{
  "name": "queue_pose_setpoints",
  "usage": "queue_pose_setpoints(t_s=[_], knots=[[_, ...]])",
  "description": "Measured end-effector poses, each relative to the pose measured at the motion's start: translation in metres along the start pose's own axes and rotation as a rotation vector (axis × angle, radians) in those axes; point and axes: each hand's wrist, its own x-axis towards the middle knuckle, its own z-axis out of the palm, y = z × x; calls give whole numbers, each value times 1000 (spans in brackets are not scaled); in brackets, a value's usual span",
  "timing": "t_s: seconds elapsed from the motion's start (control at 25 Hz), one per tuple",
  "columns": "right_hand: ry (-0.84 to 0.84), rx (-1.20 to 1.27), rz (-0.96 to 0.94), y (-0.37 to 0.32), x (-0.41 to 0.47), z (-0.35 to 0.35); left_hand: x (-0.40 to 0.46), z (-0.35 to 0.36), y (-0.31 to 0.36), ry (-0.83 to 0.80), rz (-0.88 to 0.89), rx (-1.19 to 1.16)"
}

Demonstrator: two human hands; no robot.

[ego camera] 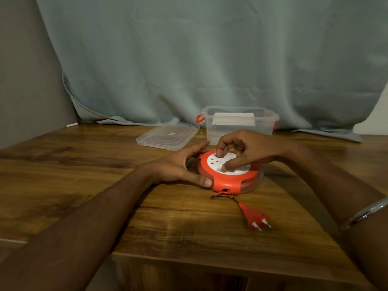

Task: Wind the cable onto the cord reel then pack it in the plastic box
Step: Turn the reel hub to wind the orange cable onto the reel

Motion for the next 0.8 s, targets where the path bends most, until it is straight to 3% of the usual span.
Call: queue_pose_setpoints(t_s=[0.24, 0.44, 0.6, 0.8], knots=[[153, 3, 41, 1, 9, 12, 0, -1, 0, -14, 3, -6], [304, -277, 189, -1, 16, 19, -3, -1, 0, 15, 6, -5], [440, -364, 308, -3, 21, 28, -3, 0, 2, 17, 5, 16], [425, -373, 398, -8, 23, 26, -3, -1, 3, 8, -4, 20]])
